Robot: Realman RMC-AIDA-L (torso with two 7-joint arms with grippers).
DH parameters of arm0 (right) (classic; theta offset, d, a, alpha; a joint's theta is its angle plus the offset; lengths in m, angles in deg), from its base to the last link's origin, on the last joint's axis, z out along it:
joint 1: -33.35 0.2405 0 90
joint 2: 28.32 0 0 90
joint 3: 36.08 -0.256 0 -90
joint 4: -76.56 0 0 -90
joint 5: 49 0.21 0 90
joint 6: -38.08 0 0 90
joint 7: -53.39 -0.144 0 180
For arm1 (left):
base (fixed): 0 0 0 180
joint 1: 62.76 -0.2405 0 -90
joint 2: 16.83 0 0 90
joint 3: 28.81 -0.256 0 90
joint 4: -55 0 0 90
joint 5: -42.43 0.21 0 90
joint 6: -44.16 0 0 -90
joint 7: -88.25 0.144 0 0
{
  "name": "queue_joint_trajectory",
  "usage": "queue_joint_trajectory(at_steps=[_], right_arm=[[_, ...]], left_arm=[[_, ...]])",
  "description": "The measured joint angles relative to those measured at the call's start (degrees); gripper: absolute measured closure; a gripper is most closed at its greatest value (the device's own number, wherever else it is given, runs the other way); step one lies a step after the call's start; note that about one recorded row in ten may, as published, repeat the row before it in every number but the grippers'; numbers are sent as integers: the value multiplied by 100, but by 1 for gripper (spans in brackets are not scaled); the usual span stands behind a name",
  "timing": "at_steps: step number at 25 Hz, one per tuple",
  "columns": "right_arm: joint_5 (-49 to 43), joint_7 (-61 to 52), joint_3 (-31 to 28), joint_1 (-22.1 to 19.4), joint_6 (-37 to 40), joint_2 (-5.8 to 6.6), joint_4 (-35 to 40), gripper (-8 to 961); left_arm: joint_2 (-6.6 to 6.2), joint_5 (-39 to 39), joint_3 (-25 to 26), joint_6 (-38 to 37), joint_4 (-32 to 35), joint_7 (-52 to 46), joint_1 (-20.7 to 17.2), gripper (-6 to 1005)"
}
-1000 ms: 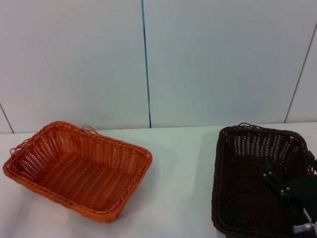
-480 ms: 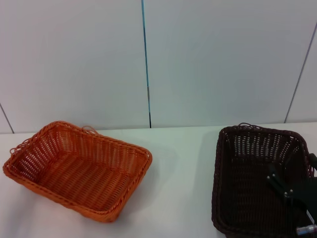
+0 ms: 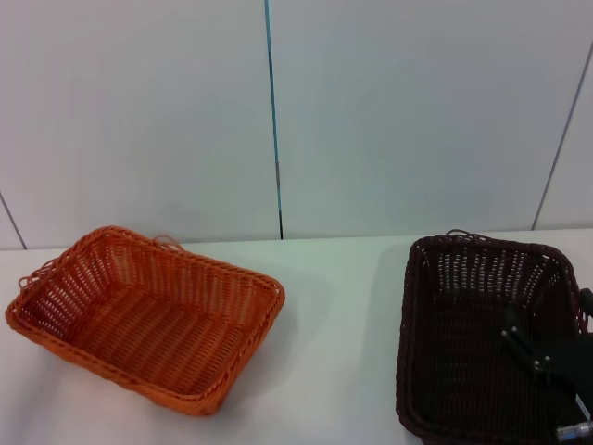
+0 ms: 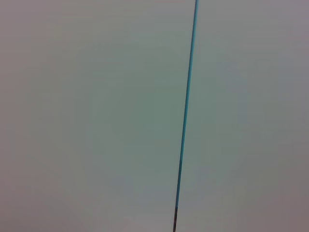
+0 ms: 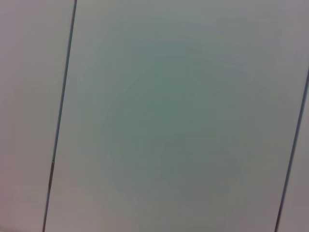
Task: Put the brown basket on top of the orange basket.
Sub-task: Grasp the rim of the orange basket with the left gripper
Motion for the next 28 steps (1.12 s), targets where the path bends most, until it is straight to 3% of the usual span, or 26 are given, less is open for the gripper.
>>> queue_joint_trajectory(at_steps=[4,6,10,14,18,24,25,28], right_arm=[[0,0,2,12,-23,0,0,30],[0,0,2,27,-63,0,1,30],[0,0,-7,40,-111,0,7,30],[0,0,-16,39,-115,0,8,30],[0,0,-33,32,-115,1,7,30],[0,0,-43,43,-135,-5,18,30],[0,0,-44,44,-142,-6,33,30],[0,0,-58,44,-149,-7,52,30]], left_arm=[[-30,0,58,251,-31,0,117,79],[-111,-1,264,781,-20,0,426,79],[-165,-10,415,1142,66,70,696,79],[-184,-35,493,1310,192,208,918,80],[-198,-36,872,2094,228,328,1307,80],[-214,-33,1938,3641,606,1474,2374,79],[-229,-39,2206,3955,824,1879,2702,79],[-314,-99,2530,4336,1217,2379,3160,79]])
